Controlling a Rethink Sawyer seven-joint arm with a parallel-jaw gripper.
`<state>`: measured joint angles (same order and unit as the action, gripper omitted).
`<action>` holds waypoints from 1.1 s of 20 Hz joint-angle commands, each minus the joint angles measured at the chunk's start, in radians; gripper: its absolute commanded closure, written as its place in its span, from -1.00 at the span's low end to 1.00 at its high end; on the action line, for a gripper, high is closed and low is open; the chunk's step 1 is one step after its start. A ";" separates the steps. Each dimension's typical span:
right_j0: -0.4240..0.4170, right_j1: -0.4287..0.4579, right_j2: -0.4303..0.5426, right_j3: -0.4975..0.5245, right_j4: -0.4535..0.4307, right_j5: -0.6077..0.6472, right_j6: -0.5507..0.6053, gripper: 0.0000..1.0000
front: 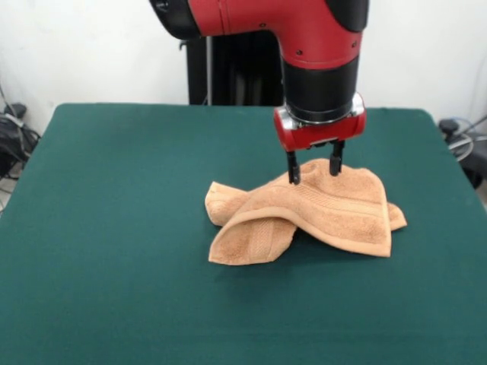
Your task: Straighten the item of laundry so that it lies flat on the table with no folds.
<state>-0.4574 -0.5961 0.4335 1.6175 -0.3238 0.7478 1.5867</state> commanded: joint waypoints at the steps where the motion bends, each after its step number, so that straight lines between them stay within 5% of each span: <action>1: -0.014 0.002 0.078 -0.035 -0.059 0.031 -0.148 -1.00; 22: -0.053 0.006 0.086 -0.040 -0.079 0.032 -0.160 -1.00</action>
<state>-0.5053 -0.5947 0.4566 1.5848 -0.3238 0.7478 1.5865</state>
